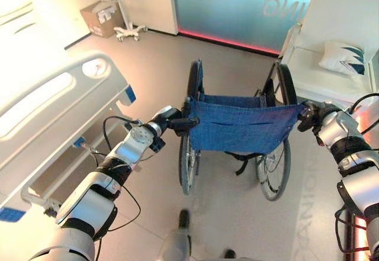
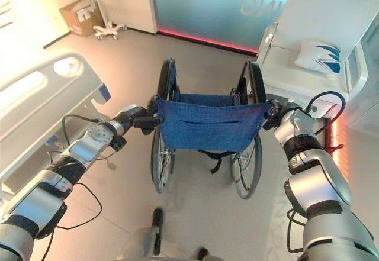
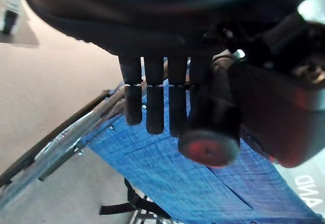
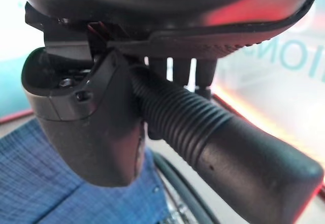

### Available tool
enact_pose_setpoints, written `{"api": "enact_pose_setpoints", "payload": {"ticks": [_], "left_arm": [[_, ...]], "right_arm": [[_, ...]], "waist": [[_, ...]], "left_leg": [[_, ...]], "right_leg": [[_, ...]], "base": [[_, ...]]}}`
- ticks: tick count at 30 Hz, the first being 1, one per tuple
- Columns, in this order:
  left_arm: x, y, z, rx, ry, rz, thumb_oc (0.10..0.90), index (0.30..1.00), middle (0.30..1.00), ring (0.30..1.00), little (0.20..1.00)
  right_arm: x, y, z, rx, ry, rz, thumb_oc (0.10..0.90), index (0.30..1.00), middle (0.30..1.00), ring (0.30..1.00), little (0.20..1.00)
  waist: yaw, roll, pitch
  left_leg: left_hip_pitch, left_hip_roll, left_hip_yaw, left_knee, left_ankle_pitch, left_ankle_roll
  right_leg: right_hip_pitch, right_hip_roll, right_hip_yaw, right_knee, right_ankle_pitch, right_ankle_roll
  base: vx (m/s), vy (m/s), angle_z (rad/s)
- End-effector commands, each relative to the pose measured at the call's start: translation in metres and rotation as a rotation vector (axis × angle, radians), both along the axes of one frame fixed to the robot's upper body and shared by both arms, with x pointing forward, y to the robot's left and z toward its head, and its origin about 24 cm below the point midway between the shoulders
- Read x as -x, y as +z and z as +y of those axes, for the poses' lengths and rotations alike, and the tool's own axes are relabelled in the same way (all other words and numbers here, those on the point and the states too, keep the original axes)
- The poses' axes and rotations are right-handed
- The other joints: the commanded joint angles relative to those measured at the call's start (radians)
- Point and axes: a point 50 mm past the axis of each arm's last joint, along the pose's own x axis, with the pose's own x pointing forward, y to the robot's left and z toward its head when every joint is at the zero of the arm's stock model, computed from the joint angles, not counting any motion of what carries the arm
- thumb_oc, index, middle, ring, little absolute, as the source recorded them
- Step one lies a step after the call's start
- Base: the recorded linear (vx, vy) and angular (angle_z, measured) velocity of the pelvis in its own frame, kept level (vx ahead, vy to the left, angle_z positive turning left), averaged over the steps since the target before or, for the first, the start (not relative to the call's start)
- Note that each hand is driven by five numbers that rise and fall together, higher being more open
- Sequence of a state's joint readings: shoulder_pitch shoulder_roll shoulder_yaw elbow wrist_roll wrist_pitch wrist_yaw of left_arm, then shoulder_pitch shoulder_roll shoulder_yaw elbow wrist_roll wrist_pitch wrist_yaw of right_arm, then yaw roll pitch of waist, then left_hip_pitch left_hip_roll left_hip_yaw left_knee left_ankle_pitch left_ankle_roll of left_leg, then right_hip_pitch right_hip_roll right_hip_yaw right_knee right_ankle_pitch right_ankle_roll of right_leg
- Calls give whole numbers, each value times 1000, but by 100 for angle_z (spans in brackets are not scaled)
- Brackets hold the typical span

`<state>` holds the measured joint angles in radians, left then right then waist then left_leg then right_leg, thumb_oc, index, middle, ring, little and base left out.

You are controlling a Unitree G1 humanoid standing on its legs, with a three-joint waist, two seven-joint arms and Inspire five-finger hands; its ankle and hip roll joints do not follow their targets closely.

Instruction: Push the wheelchair next to the bed

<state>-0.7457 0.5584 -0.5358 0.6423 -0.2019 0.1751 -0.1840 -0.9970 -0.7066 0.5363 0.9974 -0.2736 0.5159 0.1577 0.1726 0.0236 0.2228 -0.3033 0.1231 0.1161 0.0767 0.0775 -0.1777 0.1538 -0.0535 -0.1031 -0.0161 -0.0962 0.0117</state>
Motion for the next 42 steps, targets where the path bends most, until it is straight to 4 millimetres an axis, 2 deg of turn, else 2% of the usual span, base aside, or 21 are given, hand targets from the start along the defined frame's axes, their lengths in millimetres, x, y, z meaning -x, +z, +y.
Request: {"api": "enact_pose_setpoints", "payload": {"ticks": [1,3,4,6,9,12,14,16,17,18,20,23,27,28,30,32,34,35,36,40,42], "left_arm": [[-6,32,70,-162,268,-81,400,300,300,300,300],[-2,27,75,-164,278,-61,400,300,300,300,300],[3,16,79,-169,294,-42,400,300,300,300,300],[9,6,86,-189,321,-24,400,300,300,300,300],[10,5,86,-228,325,-24,400,300,300,300,300],[10,-1,83,-250,307,-11,400,300,300,300,300],[12,-4,80,-262,291,4,400,300,300,300,300],[13,-7,76,-268,283,8,400,300,300,300,300],[10,2,77,-262,290,-24,400,300,300,300,300],[9,3,78,-261,292,-27,400,300,300,300,300],[4,20,81,-258,295,-76,400,300,300,300,300],[-2,35,83,-255,284,-108,400,300,300,300,300],[-2,32,81,-263,261,-99,400,300,300,300,300],[-1,27,80,-259,252,-79,400,300,300,300,300],[3,17,82,-253,268,-25,400,300,300,300,300],[8,5,86,-270,292,25,400,300,300,300,300],[13,-7,88,-275,304,53,400,300,300,300,300],[13,-7,88,-274,304,54,400,300,300,300,300],[13,-8,90,-278,308,59,400,300,300,300,300],[10,-6,91,-282,308,53,400,300,300,300,300],[11,-5,89,-277,296,48,400,300,300,300,300]], "right_arm": [[-23,21,60,238,408,-80,400,300,300,300,300],[-19,9,58,240,418,-70,400,300,300,300,300],[-17,-4,60,212,430,-53,400,300,300,300,300],[-16,-15,70,193,470,-51,400,300,300,300,300],[-19,-14,81,187,502,-71,400,300,300,300,300],[-17,-20,83,172,507,-52,400,300,300,300,300],[-15,-26,82,156,506,-30,400,300,300,300,300],[-17,-26,84,153,510,-20,400,300,300,300,300],[-23,-12,89,171,520,-51,400,300,300,300,300],[-23,-10,90,173,521,-55,400,300,300,300,300],[-29,6,94,190,519,-100,400,300,300,300,300],[-31,22,93,203,504,-128,400,300,300,300,300],[-30,24,87,216,496,-116,400,300,300,300,300],[-27,21,76,210,487,-102,400,300,300,300,300],[-25,18,77,201,513,-74,400,300,300,300,300],[-23,19,80,196,547,-49,400,300,300,300,300],[-20,16,77,205,569,-30,400,300,300,300,300],[-20,16,77,205,568,-30,400,300,300,300,300],[-20,16,76,213,577,-31,400,300,300,300,300],[-20,16,75,256,611,-36,400,300,300,300,300],[-20,18,73,299,630,-38,400,300,300,300,300]], "waist": [[-29,-14,66],[-20,-17,53],[-8,-22,32],[17,-28,6],[46,-38,-19],[43,-43,-33],[32,-44,-39],[13,-34,-31],[-15,-16,4],[-18,-15,9],[-52,-27,52],[-72,-22,77],[-92,-37,71],[-104,-51,55],[-111,-64,37],[-126,-71,26],[-140,-75,8],[-141,-74,7],[-148,-71,-6],[-153,-62,-32],[-148,-57,-41]], "left_leg": [[3,-60,6,67,122,89],[6,-74,-5,100,90,106],[53,-78,7,91,41,131],[100,-94,8,62,24,155],[110,-110,42,50,2,181],[139,-145,30,44,-28,202],[164,-156,27,44,-42,205],[218,-156,13,32,-51,190],[281,-152,5,-4,-71,186],[288,-152,4,-8,-74,186],[336,-177,-21,-51,-124,200],[350,-173,-65,-46,-162,206],[355,-166,-94,23,-214,205],[351,-153,-101,83,-246,193],[377,-125,-101,128,-274,166],[415,-78,-66,143,-274,139],[441,-37,-39,154,-227,115],[442,-34,-37,156,-222,112],[446,-8,-8,172,-175,96],[457,32,34,219,-82,65],[449,34,34,241,-41,53]], "right_leg": [[13,0,-43,126,-17,28],[25,-11,-49,154,-46,31],[33,-34,-73,197,-68,54],[49,-61,-102,252,-64,84],[53,-99,-141,380,-2,108],[1,-98,-139,464,42,115],[-19,-87,-144,429,37,109],[-74,-96,-173,311,31,91],[-204,-139,-188,246,117,94],[-211,-143,-189,240,124,96],[-329,-199,-157,113,285,145],[-367,-225,-121,-42,329,168],[-374,-239,-70,-42,340,172],[-360,-226,-63,-13,303,172],[-373,-228,-75,103,286,177],[-370,-221,-103,150,271,167],[-343,-200,-132,138,256,140],[-341,-198,-135,137,253,138],[-328,-185,-165,135,233,116],[-299,-157,-241,116,195,74],[-278,-135,-269,103,169,50]], "base": [[317,184,-91],[364,187,-65],[473,255,-54],[438,238,-41],[200,142,-62],[334,127,-49],[309,13,4],[299,-51,-3],[149,-71,-40],[161,-130,-38],[278,-237,10],[414,-283,93],[444,-335,78],[549,-464,62],[533,-390,88],[518,-346,88],[431,-287,72],[339,-281,53],[267,-261,57],[238,-246,48],[202,-192,32]]}}
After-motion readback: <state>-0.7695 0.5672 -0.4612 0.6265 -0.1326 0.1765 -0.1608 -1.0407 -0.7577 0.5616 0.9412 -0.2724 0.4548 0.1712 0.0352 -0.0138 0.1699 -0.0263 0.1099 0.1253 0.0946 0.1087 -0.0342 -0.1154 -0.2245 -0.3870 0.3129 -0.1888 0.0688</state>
